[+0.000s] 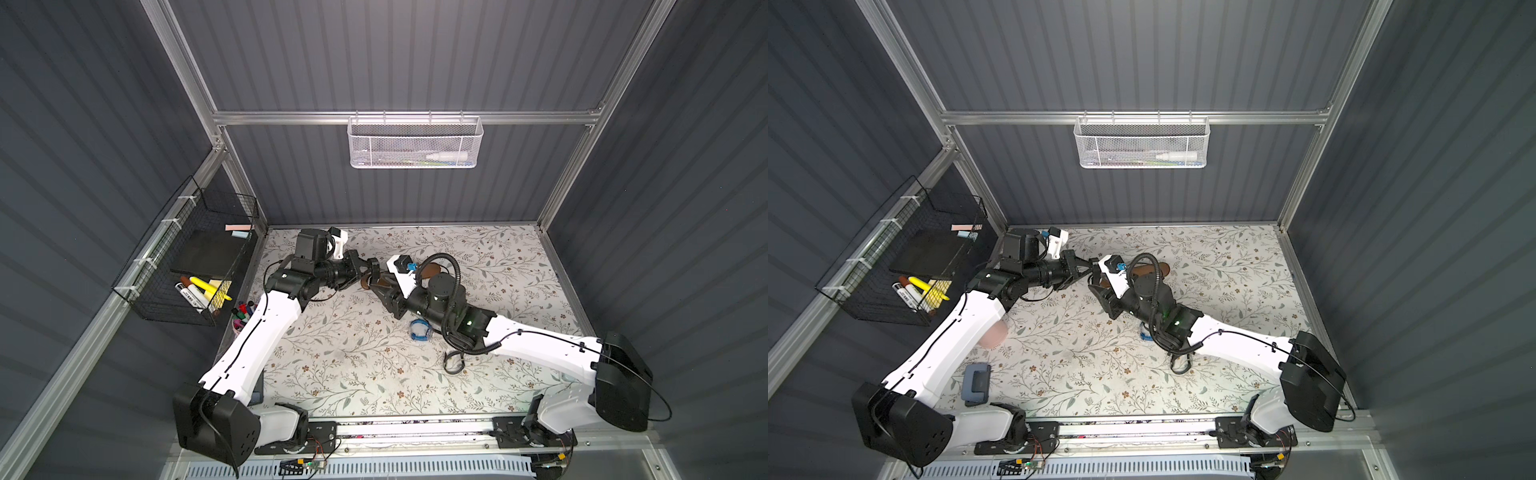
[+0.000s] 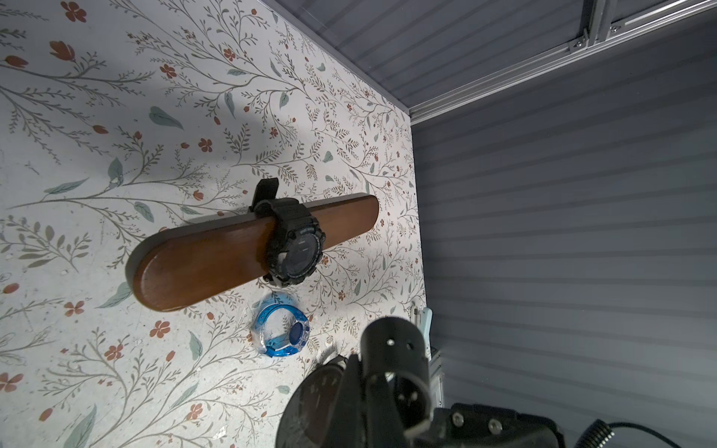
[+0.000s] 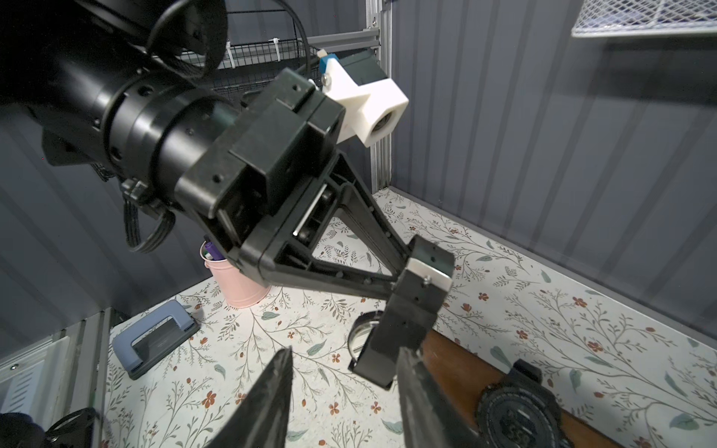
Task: Place watch on stand
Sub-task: Pick up the watch at the center of the board.
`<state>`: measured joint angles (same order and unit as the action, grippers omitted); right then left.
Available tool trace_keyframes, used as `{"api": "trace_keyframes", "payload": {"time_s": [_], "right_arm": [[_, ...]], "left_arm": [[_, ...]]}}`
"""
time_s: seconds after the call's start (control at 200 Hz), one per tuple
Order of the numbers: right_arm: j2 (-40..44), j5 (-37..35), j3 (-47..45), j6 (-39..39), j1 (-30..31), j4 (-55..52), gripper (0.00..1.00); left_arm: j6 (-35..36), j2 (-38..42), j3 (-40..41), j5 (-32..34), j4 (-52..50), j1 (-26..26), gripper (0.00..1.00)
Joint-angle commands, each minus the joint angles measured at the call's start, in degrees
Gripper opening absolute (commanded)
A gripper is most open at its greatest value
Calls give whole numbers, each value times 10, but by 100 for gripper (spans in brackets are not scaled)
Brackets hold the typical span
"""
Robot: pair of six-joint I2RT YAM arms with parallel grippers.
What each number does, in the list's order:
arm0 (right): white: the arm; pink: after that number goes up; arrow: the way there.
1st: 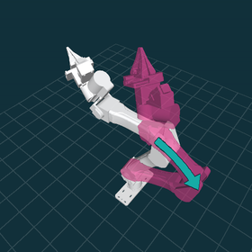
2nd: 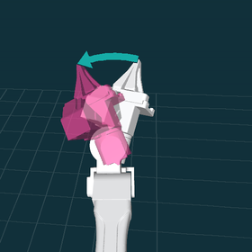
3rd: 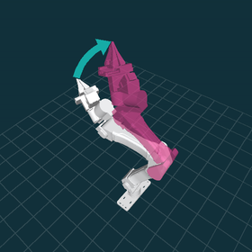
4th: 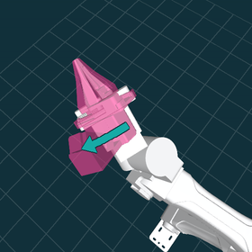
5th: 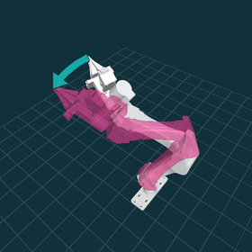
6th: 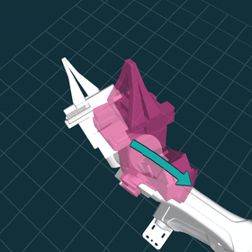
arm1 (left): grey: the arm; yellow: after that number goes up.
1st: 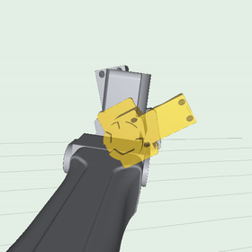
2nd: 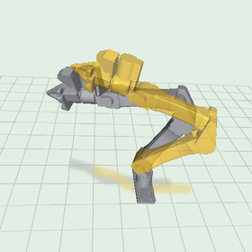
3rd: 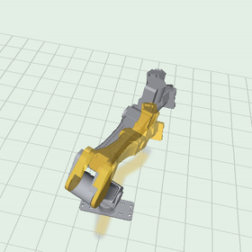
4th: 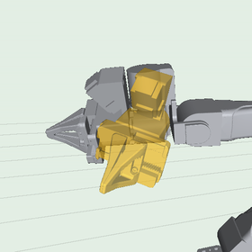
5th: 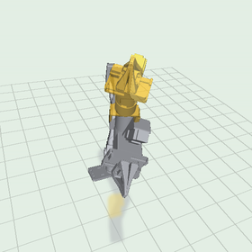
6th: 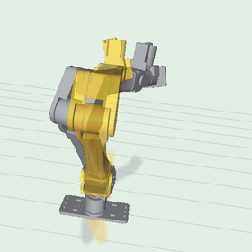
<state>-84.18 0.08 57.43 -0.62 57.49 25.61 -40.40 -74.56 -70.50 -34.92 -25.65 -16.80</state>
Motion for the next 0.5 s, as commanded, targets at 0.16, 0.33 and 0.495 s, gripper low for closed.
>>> {"api": "trace_keyframes", "payload": {"time_s": [0.16, 0.33, 0.495], "right_arm": [[-26, -44, 23, 5, 1, 23, 43], [-30, -59, 32, 15, 1, 23, 43], [-40, -66, 44, 19, -1, 23, 43]], "left_arm": [[-8, 26, 8, -6, 13, 1, 0], [-7, 28, 9, -8, 13, 1, 0], [-7, 30, 19, -13, 20, 1, 0]]}}
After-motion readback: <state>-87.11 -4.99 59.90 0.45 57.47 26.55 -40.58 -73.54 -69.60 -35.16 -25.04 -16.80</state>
